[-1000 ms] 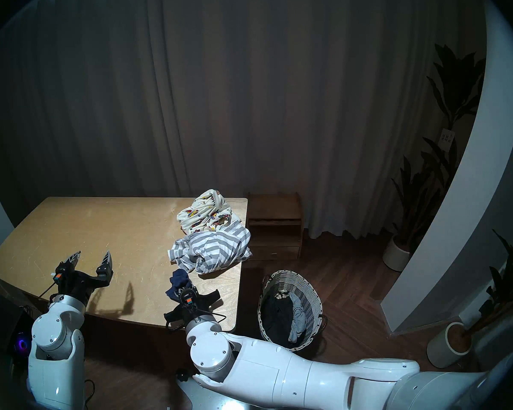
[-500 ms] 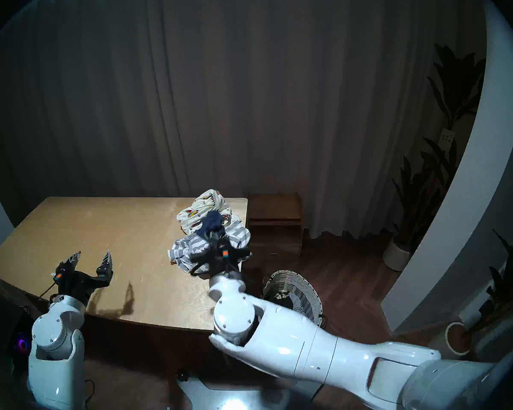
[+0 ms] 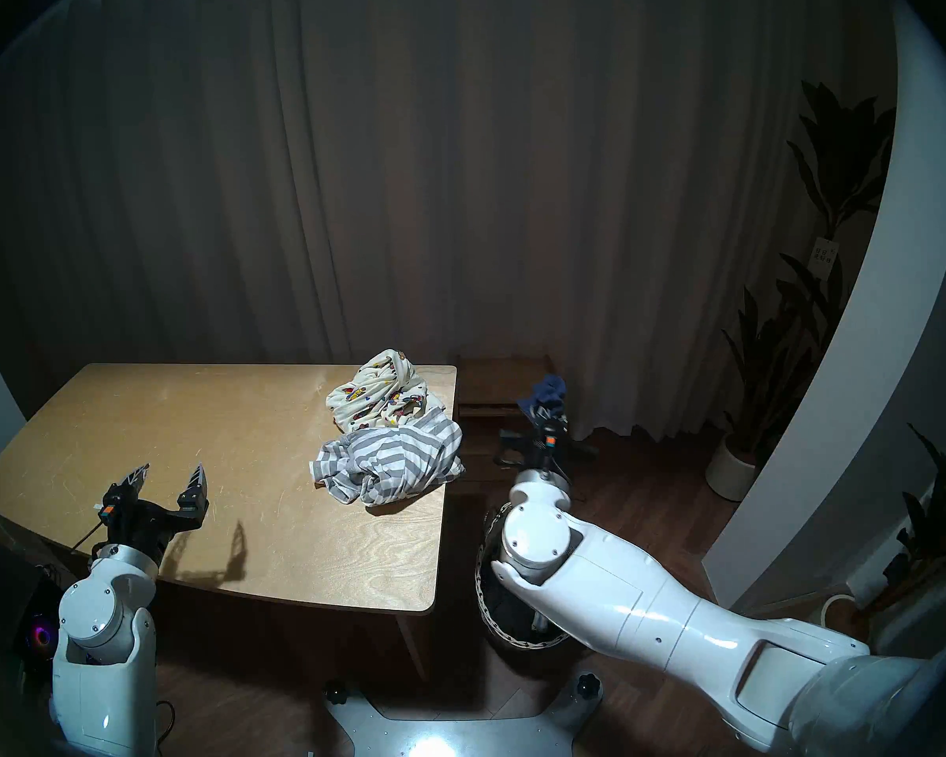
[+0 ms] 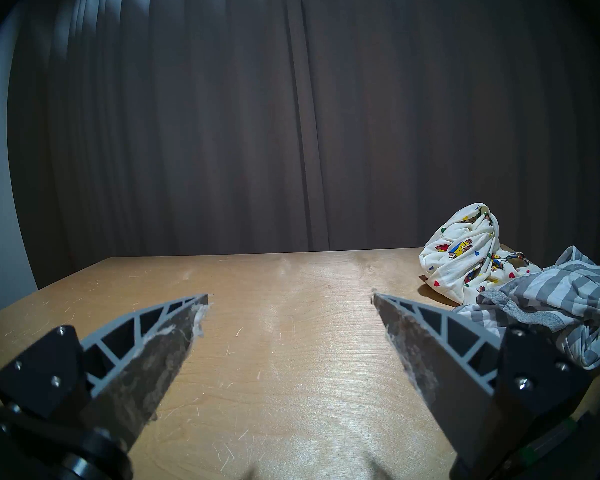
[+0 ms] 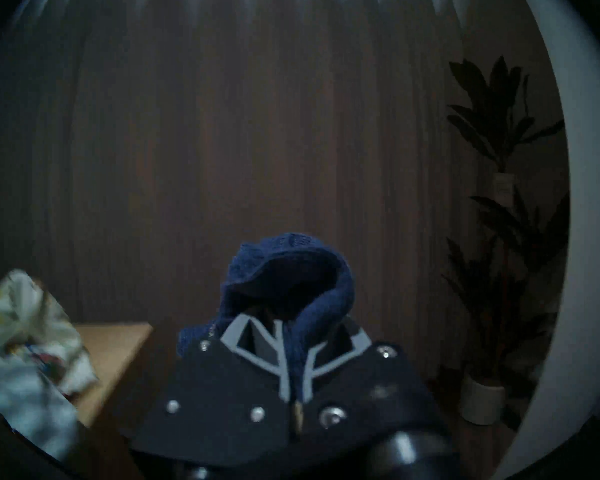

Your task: Toss clothes into the laundry hamper

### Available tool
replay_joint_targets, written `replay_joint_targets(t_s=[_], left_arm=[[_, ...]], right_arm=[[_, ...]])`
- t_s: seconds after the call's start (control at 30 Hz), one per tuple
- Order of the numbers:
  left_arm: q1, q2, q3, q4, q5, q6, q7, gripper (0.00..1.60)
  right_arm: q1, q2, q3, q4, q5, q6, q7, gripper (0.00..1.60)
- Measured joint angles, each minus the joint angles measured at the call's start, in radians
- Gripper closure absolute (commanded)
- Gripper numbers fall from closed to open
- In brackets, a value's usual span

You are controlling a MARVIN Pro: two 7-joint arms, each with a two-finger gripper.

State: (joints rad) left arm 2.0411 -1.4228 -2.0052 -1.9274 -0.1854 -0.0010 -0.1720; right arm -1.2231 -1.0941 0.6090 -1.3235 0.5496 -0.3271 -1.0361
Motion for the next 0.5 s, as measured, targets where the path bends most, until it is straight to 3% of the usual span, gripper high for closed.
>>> replay_joint_targets(t_s=[0.2,0.5], left_arm=[[-0.031,0.013,0.039,0.004,0.026,0.007,0.002,0.00],[-0.100,0.035,0.092,0.010,0.067,0.047,0.025,0.00]], right_arm=[[-0.049,0.023,-0.011,0.142,0.092,-0.006,0.078,1.60],[-0.022,-0.017,-0.033,0.335,0.180,0.024,0.243,1.60]])
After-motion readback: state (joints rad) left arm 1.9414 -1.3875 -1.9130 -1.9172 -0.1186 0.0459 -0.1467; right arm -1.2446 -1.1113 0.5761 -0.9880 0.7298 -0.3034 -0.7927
